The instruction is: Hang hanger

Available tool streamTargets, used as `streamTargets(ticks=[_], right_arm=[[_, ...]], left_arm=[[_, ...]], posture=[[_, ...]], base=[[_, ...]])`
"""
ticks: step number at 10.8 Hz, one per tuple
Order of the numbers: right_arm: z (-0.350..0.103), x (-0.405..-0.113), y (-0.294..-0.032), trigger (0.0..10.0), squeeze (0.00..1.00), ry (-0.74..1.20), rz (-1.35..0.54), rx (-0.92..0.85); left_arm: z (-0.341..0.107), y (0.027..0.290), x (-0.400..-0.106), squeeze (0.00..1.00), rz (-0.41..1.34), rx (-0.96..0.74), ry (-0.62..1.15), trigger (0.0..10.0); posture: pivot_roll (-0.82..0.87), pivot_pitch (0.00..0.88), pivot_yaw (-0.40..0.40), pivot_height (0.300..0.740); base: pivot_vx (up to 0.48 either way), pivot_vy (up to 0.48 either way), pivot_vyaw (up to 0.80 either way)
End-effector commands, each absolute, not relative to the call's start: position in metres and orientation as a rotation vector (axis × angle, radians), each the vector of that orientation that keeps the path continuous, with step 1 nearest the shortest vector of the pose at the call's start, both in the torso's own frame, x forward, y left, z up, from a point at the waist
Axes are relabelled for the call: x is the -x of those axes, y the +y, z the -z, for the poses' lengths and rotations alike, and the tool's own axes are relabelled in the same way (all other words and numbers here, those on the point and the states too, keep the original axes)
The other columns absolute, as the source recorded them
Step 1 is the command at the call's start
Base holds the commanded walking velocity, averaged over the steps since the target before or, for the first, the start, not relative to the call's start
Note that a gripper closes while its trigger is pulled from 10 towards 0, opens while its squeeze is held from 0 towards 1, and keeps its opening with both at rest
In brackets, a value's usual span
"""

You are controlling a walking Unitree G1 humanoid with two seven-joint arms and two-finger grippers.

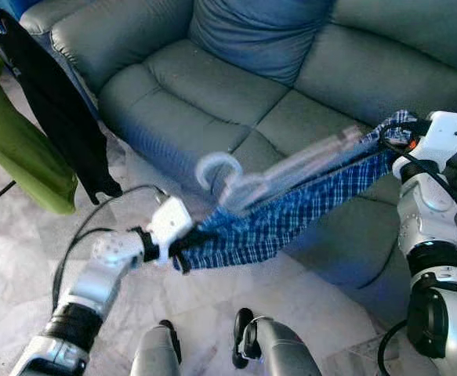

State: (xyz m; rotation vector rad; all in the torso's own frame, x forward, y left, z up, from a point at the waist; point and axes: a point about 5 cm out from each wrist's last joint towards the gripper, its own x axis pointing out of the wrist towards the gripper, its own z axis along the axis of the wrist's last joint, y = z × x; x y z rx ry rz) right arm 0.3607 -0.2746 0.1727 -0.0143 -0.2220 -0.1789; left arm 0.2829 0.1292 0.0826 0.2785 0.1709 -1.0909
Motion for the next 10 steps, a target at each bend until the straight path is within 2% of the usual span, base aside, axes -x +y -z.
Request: streamTargets(ticks=[1, 2, 4, 6, 8, 10], right_arm=[[-0.177, -0.360, -0.278, 0.0, 0.00, -0.245, 0.191, 0.022], [-0.177, -0.360, -0.278, 0.0, 0.00, -0.242, 0.192, 0.022], [-0.178, -0.362, -0.275, 0.0, 0.00, -0.243, 0.187, 0.018], [-0.182, -0.367, -0.264, 0.0, 0.00, -0.255, 0.151, 0.013], [-0.188, -0.373, -0.245, 0.0, 0.00, -0.264, 0.068, 0.064], [-0.187, -0.372, -0.241, 0.0, 0.00, -0.264, 0.028, 0.127]], left_arm=[[-0.082, 0.129, -0.280, 0.00, 1.097, -0.267, 0.156, 0.0], [-0.089, 0.122, -0.278, 0.00, 1.133, -0.210, 0.127, 0.0], [-0.075, 0.116, -0.272, 0.00, 1.201, -0.323, 0.178, 0.0], [-0.050, 0.117, -0.272, 0.00, 1.205, -0.518, 0.318, 0.0], [-0.045, 0.128, -0.299, 0.00, 0.911, -0.538, 0.357, 0.0], [-0.066, 0.133, -0.316, 0.00, 0.761, -0.364, 0.212, 0.0]], posture=[[-0.02, 0.213, -0.040, 0.740], [-0.02, 0.213, -0.042, 0.740], [-0.02, 0.213, -0.041, 0.740], [-0.03, 0.209, -0.044, 0.740], [-0.03, 0.210, -0.046, 0.740], [-0.03, 0.211, -0.048, 0.740]], base=[[0.000, 0.000, 0.00], [0.000, 0.000, 0.00], [0.000, 0.000, 0.00], [0.000, 0.000, 0.00], [0.000, 0.000, 0.00], [0.000, 0.000, 0.00]])
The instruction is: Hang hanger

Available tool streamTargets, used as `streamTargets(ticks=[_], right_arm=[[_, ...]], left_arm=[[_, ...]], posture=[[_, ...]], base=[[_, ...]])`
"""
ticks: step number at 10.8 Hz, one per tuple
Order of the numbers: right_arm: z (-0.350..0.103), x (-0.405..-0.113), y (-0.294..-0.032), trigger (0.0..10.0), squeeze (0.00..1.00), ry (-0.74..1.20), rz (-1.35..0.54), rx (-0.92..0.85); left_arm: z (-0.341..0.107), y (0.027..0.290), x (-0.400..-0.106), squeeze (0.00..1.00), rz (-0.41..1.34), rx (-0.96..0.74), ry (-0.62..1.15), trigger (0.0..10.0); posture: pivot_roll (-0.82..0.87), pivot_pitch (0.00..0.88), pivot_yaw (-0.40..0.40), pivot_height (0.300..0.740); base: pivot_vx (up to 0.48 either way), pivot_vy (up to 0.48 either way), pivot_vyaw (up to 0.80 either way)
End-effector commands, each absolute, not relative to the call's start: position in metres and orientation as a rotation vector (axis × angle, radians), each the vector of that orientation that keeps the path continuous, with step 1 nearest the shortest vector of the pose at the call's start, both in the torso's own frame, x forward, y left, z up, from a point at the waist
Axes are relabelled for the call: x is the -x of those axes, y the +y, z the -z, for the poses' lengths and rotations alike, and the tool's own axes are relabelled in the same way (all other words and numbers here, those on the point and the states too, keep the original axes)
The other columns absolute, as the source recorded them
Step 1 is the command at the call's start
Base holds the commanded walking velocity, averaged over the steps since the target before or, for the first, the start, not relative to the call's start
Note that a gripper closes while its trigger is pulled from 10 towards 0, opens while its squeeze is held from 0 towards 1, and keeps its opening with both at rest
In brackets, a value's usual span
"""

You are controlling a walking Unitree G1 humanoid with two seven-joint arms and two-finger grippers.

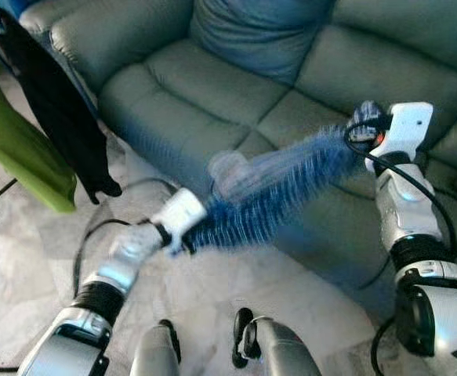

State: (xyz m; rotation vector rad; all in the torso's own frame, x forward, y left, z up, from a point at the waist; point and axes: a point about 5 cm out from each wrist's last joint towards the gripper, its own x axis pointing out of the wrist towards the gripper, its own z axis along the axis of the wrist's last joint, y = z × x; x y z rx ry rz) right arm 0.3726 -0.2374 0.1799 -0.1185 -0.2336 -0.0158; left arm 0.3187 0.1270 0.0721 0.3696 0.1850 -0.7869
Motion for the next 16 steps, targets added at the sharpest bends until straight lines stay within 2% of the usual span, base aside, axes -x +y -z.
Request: streamTargets(ticks=[1, 2, 3, 5, 6, 8, 10, 11, 14, 16], right_arm=[[-0.183, -0.370, -0.247, 0.0, 0.00, -0.251, 0.048, 0.138], [-0.179, -0.366, -0.260, 0.0, 0.00, -0.229, 0.096, 0.187], [-0.178, -0.362, -0.270, 0.0, 0.00, -0.223, 0.141, 0.213], [-0.177, -0.360, -0.275, 0.0, 0.00, -0.219, 0.161, 0.204], [-0.176, -0.364, -0.262, 0.0, 0.00, -0.231, 0.135, 0.194], [-0.178, -0.376, -0.224, 0.0, 0.00, -0.241, 0.057, 0.162], [-0.180, -0.385, -0.181, 0.0, 0.00, -0.229, -0.069, 0.095], [-0.179, -0.384, -0.146, 0.0, 0.00, -0.223, -0.237, 0.082], [-0.154, -0.364, -0.111, 0.0, 0.00, -0.140, -0.562, 0.250], [-0.139, -0.335, -0.092, 0.0, 0.00, -0.112, -0.847, 0.184]], left_arm=[[-0.074, 0.133, -0.316, 0.00, 0.772, -0.293, 0.157, 0.0], [-0.084, 0.131, -0.309, 0.00, 0.869, -0.154, 0.091, 0.0], [-0.085, 0.136, -0.305, 0.00, 0.917, -0.087, 0.100, 0.0], [-0.078, 0.149, -0.304, 0.00, 0.918, -0.191, 0.142, 0.0], [-0.075, 0.146, -0.306, 0.00, 0.899, -0.279, 0.162, 0.0], [-0.071, 0.131, -0.320, 0.00, 0.721, -0.369, 0.160, 0.0], [-0.069, 0.119, -0.330, 0.00, 0.482, -0.298, 0.171, 0.0], [-0.069, 0.120, -0.337, 0.00, 0.298, -0.201, 0.171, 0.0], [-0.074, 0.151, -0.346, 0.00, -0.037, -0.110, 0.166, 0.0], [-0.083, 0.152, -0.352, 0.00, -0.059, -0.072, 0.146, 0.0]], posture=[[-0.03, 0.213, -0.048, 0.740], [-0.03, 0.212, -0.049, 0.740], [-0.03, 0.213, -0.049, 0.740], [-0.03, 0.214, -0.047, 0.740], [-0.03, 0.211, -0.047, 0.740], [-0.04, 0.207, -0.046, 0.740], [-0.03, 0.206, -0.047, 0.740], [-0.03, 0.207, -0.048, 0.740], [-0.04, 0.209, -0.048, 0.740], [-0.03, 0.213, -0.046, 0.740]], base=[[0.000, 0.000, 0.00], [0.000, 0.000, 0.00], [0.000, 0.000, 0.00], [0.000, 0.000, 0.00], [0.000, 0.000, 0.00], [0.000, 0.000, 0.00], [0.000, 0.000, 0.00], [0.000, 0.000, 0.00], [0.000, 0.000, 0.00], [0.000, 0.000, 0.00]])
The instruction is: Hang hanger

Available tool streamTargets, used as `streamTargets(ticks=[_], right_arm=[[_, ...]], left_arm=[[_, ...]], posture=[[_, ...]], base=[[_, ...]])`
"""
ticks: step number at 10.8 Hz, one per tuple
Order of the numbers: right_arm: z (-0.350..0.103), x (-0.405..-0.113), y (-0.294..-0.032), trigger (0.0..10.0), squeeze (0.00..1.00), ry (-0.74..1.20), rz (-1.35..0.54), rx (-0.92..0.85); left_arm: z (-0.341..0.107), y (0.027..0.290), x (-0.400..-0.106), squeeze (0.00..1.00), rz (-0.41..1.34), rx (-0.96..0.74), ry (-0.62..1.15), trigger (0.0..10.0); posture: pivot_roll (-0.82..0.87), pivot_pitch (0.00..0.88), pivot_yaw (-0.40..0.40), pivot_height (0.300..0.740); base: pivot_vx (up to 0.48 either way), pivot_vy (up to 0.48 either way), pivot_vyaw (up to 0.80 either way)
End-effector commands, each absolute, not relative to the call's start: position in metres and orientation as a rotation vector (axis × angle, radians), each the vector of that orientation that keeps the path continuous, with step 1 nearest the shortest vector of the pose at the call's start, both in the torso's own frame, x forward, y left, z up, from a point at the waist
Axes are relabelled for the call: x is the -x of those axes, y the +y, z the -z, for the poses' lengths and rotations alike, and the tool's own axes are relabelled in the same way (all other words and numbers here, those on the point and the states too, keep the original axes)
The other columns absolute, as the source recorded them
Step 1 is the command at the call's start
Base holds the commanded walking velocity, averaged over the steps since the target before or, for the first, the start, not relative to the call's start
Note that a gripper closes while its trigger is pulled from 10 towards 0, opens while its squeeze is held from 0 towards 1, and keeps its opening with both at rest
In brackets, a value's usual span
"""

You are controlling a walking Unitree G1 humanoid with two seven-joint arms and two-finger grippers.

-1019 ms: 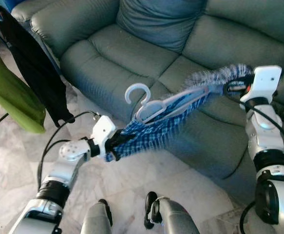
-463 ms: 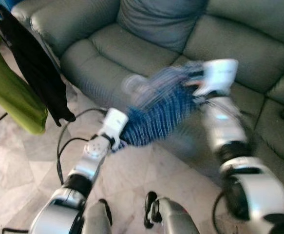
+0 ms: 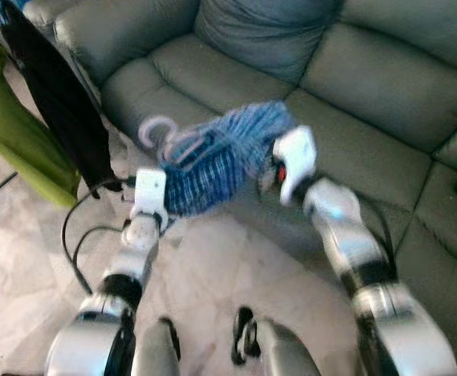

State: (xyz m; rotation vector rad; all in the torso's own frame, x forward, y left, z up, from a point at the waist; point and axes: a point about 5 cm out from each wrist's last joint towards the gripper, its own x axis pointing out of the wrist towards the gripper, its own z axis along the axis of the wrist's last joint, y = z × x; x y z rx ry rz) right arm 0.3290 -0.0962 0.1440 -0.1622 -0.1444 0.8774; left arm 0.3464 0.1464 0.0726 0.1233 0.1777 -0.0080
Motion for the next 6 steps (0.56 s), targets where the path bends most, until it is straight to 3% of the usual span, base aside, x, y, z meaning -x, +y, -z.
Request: streamTargets(ticks=[1, 3, 5, 6], right_arm=[[-0.129, -0.310, -0.082, 0.0, 0.00, -0.085, -1.054, 0.160], [-0.114, -0.329, -0.104, 0.0, 0.00, -0.033, -0.848, 0.388], [-0.121, -0.348, -0.141, 0.0, 0.00, -0.012, -0.542, 0.515], [-0.125, -0.352, -0.155, 0.0, 0.00, -0.015, -0.472, 0.496]], left_arm=[[-0.093, 0.145, -0.356, 0.00, -0.042, -0.025, 0.089, 0.0], [-0.106, 0.126, -0.354, 0.00, 0.080, -0.071, -0.035, 0.0], [-0.124, 0.093, -0.332, 0.00, 0.382, -0.109, -0.232, 0.0], [-0.124, 0.091, -0.326, 0.00, 0.419, -0.124, -0.253, 0.0]], posture=[[-0.04, 0.213, -0.045, 0.740], [-0.03, 0.211, -0.047, 0.740], [-0.03, 0.214, -0.048, 0.740], [-0.02, 0.215, -0.049, 0.740]], base=[[0.000, 0.000, 0.00], [0.000, 0.000, 0.00], [0.000, 0.000, 0.00], [0.000, 0.000, 0.00]])
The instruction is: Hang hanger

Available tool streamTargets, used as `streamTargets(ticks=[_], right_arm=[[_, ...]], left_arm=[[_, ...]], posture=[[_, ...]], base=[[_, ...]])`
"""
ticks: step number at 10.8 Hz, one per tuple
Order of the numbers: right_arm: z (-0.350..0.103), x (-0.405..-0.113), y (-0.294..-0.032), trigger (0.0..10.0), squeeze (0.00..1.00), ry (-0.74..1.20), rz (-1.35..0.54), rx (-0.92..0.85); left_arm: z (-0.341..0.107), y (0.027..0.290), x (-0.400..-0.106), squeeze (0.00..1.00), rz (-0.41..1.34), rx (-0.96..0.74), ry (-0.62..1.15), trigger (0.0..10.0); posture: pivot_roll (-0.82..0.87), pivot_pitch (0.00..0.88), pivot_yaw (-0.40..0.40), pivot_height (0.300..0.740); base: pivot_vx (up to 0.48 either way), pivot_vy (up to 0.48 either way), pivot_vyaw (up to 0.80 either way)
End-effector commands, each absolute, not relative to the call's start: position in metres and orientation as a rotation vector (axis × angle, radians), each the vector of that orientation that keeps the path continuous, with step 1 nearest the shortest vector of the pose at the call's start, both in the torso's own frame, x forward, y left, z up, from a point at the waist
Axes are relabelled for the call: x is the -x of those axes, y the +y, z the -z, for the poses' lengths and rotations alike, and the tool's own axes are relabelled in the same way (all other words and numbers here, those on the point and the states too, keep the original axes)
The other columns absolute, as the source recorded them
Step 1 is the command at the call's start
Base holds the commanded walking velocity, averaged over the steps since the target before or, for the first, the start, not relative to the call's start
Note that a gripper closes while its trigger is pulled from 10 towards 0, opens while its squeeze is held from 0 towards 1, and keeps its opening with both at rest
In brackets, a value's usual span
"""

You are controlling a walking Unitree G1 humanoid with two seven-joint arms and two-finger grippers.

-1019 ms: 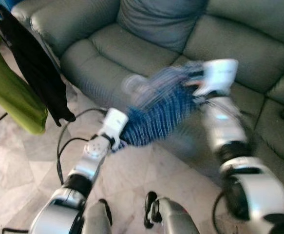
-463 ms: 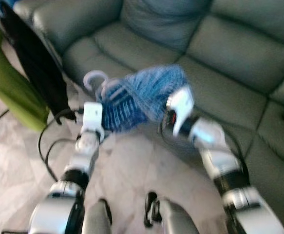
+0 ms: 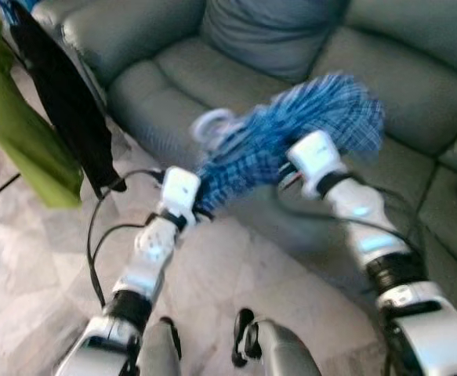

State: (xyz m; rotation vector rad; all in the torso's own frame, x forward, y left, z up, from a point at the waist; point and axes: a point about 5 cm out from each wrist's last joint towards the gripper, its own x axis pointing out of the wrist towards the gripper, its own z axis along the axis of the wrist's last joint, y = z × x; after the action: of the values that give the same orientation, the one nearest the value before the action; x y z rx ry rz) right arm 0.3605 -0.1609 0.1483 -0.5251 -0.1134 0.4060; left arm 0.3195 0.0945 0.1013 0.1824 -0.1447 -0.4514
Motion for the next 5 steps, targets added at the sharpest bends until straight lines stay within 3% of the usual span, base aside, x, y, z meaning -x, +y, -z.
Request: streamTargets(ticks=[1, 3, 5], right_arm=[[-0.135, -0.360, -0.188, 0.0, 0.00, -0.044, -0.280, 0.565], [-0.141, -0.367, -0.211, 0.0, 0.00, -0.020, -0.113, 0.554], [-0.119, -0.356, -0.155, 0.0, 0.00, -0.005, -0.462, 0.398]], left_arm=[[-0.128, 0.093, -0.314, 0.00, 0.490, -0.211, -0.318, 0.0], [-0.131, 0.089, -0.298, 0.00, 0.591, -0.276, -0.352, 0.0], [-0.128, 0.082, -0.304, 0.00, 0.508, -0.172, -0.247, 0.0]], posture=[[-0.02, 0.216, -0.049, 0.740], [-0.02, 0.214, -0.045, 0.740], [-0.02, 0.213, -0.045, 0.740]], base=[[0.000, 0.000, 0.00], [0.000, 0.000, 0.00], [0.000, 0.000, 0.00]])
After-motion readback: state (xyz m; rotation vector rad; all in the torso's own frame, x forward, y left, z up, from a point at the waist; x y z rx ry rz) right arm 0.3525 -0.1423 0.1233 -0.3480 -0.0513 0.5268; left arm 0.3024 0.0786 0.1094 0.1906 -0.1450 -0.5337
